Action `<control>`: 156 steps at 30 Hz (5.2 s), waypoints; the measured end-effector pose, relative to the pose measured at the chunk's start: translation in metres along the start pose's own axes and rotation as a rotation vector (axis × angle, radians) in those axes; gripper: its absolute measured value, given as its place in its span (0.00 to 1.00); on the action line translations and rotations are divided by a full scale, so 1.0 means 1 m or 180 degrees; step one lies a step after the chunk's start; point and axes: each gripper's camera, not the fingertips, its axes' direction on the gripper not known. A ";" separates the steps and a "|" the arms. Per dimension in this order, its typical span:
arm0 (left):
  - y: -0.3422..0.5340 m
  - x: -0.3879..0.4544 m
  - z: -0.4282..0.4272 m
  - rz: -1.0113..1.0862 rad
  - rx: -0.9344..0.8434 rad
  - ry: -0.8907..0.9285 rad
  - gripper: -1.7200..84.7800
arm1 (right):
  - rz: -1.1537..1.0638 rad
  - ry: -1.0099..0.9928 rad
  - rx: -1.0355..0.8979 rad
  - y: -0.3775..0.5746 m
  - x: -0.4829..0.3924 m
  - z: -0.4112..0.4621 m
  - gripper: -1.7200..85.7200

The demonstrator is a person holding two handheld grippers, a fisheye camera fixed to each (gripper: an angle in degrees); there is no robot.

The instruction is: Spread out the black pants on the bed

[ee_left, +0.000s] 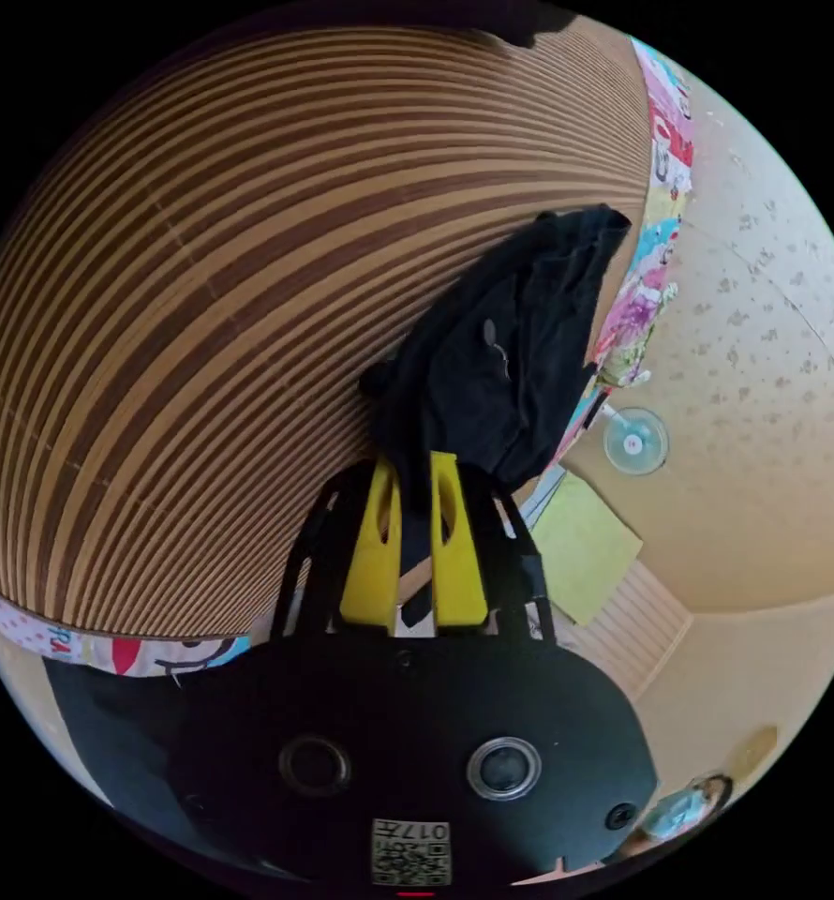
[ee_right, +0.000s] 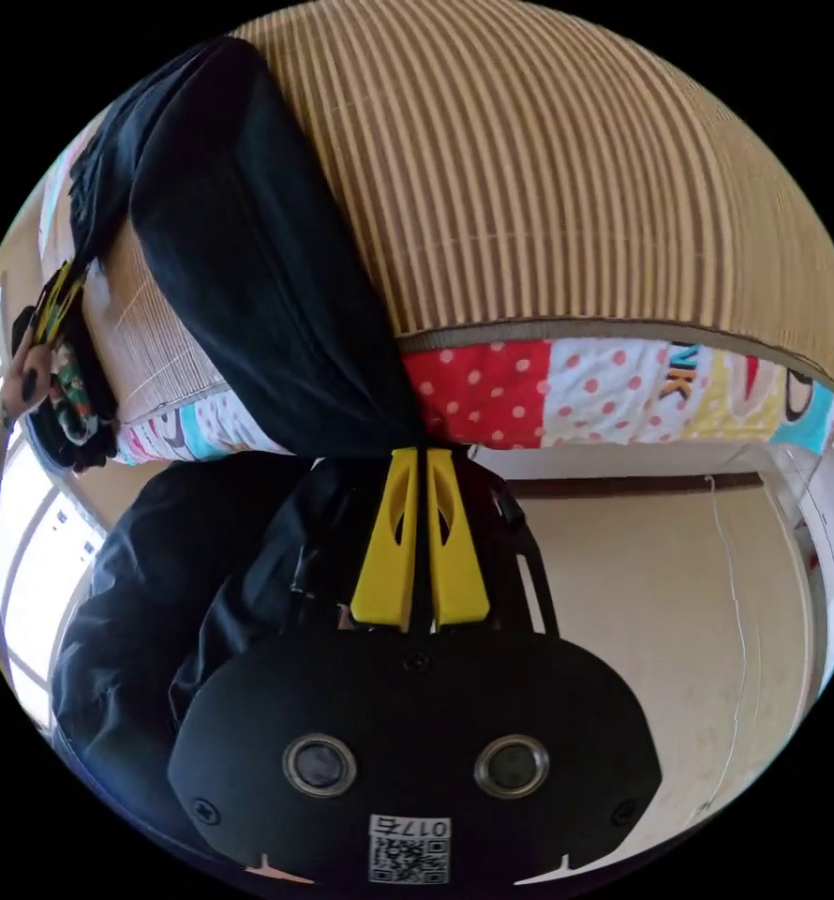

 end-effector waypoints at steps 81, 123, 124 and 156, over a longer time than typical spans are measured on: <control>0.250 -0.013 -0.068 -0.0129 0.0061 -0.1449 0.02 | -0.1227 0.0037 0.0619 -0.039 -0.157 -0.169 0.06; 0.399 -0.007 -0.004 -0.0214 0.0498 -0.1295 0.11 | -0.2176 -0.0613 0.1628 0.142 0.030 -0.152 0.07; 0.399 0.000 -0.002 -0.0151 0.0459 -0.1317 0.11 | -0.2456 -0.0469 0.1305 0.149 0.007 -0.126 0.08; 0.458 -0.016 -0.038 -0.0198 0.0591 -0.1051 0.15 | -0.1063 -0.1264 0.2468 0.110 0.197 -0.236 0.07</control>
